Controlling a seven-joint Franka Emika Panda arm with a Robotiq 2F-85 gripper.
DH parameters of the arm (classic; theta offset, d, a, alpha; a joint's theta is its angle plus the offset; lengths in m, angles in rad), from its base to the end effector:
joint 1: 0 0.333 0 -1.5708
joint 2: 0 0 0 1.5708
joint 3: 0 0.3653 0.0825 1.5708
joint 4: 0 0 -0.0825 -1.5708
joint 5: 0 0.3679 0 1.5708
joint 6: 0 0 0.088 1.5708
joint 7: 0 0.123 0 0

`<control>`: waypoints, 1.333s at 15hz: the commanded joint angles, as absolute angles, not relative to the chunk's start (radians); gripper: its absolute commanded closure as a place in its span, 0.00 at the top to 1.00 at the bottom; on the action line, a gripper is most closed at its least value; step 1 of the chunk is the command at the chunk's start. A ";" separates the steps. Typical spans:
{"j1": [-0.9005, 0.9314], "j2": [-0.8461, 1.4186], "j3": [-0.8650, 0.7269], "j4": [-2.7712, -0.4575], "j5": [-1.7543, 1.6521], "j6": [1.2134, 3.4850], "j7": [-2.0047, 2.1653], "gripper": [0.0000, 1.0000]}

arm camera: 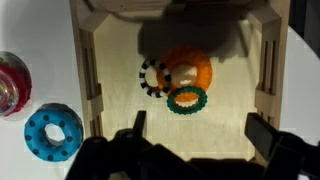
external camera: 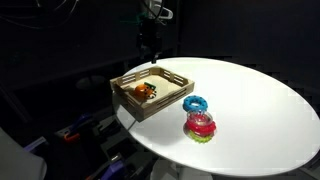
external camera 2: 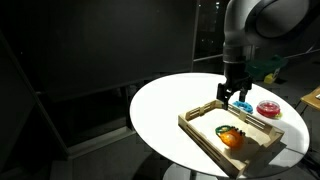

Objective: Remove the green ring from the crate and put it on the right side of the table

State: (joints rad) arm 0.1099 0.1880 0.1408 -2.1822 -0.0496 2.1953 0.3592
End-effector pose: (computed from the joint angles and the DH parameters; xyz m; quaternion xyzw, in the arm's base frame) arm 0.5146 0.1279 0.3347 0.9955 -0.0379 -0.0805 0.0312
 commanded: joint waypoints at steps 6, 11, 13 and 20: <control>0.136 0.262 0.106 -2.234 -0.045 2.282 0.368 1.00; 0.157 0.330 0.094 -2.215 -0.053 2.293 0.371 1.00; 0.167 0.351 0.089 -2.205 -0.056 2.294 0.370 1.00; 0.192 0.400 0.073 -2.157 -0.063 2.290 0.371 1.00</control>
State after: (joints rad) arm 0.1720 0.3766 0.0920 -2.1945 -0.0501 2.2918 0.3592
